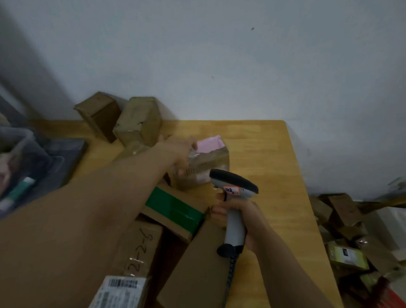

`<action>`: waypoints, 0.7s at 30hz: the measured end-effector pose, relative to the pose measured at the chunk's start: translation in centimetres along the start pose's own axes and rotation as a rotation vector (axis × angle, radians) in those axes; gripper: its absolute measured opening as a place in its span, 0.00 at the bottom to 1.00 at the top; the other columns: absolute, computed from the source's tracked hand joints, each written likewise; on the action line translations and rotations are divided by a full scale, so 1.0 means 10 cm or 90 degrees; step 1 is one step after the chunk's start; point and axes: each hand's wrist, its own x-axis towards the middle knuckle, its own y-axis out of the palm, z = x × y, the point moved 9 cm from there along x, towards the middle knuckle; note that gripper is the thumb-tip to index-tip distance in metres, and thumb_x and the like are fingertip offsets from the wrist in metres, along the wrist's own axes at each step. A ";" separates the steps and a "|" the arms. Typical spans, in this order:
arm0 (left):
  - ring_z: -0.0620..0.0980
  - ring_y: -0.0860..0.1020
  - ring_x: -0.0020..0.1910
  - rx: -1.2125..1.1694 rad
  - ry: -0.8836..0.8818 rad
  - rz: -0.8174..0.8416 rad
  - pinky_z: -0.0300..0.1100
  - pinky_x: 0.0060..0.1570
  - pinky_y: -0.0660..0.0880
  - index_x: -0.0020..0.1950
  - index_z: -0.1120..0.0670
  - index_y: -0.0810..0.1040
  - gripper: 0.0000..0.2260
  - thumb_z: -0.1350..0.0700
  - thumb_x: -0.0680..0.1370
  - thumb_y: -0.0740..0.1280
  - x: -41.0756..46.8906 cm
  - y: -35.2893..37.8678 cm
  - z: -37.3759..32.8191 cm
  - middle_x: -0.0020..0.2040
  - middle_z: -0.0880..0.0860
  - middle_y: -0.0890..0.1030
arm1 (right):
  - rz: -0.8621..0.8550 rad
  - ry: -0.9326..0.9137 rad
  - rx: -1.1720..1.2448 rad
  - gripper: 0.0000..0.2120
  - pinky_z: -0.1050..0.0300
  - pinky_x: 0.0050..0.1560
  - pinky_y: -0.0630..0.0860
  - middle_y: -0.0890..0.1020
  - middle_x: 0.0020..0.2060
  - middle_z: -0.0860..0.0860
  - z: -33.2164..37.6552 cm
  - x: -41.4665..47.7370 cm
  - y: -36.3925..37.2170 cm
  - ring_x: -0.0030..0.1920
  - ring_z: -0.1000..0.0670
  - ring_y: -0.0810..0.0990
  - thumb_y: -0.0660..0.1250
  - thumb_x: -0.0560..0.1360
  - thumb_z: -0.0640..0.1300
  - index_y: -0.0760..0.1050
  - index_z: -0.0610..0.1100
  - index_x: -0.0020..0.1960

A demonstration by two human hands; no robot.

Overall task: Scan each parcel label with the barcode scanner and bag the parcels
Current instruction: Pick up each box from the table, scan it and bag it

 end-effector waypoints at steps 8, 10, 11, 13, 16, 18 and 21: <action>0.53 0.74 0.57 0.024 0.013 0.187 0.48 0.59 0.72 0.62 0.55 0.74 0.16 0.52 0.76 0.68 -0.54 0.15 0.24 0.59 0.53 0.76 | 0.095 -0.108 0.005 0.08 0.53 0.41 0.76 0.83 0.42 0.44 0.56 -0.16 0.75 0.41 0.47 0.78 0.70 0.66 0.33 0.82 0.39 0.45; 0.53 0.75 0.54 -0.050 -0.019 0.008 0.45 0.52 0.73 0.60 0.58 0.76 0.14 0.52 0.78 0.65 -0.48 -0.25 0.51 0.56 0.55 0.77 | 0.056 -0.108 -0.027 0.07 0.52 0.42 0.76 0.84 0.43 0.45 0.55 -0.12 0.87 0.41 0.47 0.79 0.70 0.68 0.32 0.82 0.40 0.43; 0.53 0.75 0.54 -0.067 -0.039 -0.099 0.44 0.51 0.72 0.60 0.58 0.75 0.14 0.51 0.79 0.63 -0.45 -0.45 0.68 0.58 0.57 0.77 | 0.024 -0.102 -0.045 0.07 0.49 0.45 0.77 0.85 0.44 0.45 0.52 -0.09 0.89 0.43 0.47 0.80 0.70 0.68 0.32 0.81 0.41 0.43; 0.57 0.69 0.65 -0.111 -0.086 -0.237 0.46 0.62 0.68 0.72 0.59 0.66 0.24 0.47 0.80 0.61 -0.36 -0.66 1.05 0.68 0.59 0.69 | -0.024 -0.082 -0.077 0.07 0.45 0.50 0.78 0.85 0.45 0.45 0.43 -0.04 0.93 0.45 0.45 0.81 0.71 0.67 0.32 0.81 0.41 0.43; 0.64 0.55 0.74 -0.219 -0.200 -0.222 0.57 0.71 0.58 0.79 0.51 0.51 0.36 0.40 0.77 0.63 -0.08 -0.52 1.56 0.76 0.62 0.55 | -0.047 -0.068 -0.131 0.08 0.45 0.48 0.79 0.85 0.44 0.44 0.38 0.06 1.06 0.44 0.43 0.82 0.72 0.67 0.34 0.81 0.41 0.45; 0.66 0.47 0.75 -0.261 -0.250 -0.179 0.63 0.71 0.52 0.79 0.46 0.45 0.40 0.35 0.75 0.63 0.13 -0.38 1.76 0.77 0.64 0.48 | -0.031 -0.071 -0.161 0.07 0.44 0.50 0.79 0.85 0.45 0.45 0.38 0.12 1.21 0.46 0.44 0.82 0.72 0.68 0.34 0.81 0.42 0.45; 0.66 0.43 0.76 -0.276 -0.251 -0.161 0.64 0.72 0.49 0.79 0.46 0.43 0.41 0.35 0.76 0.63 0.36 -0.28 1.88 0.77 0.66 0.42 | -0.005 -0.092 -0.187 0.07 0.44 0.52 0.78 0.82 0.39 0.47 0.39 0.17 1.43 0.43 0.46 0.80 0.69 0.71 0.31 0.78 0.43 0.41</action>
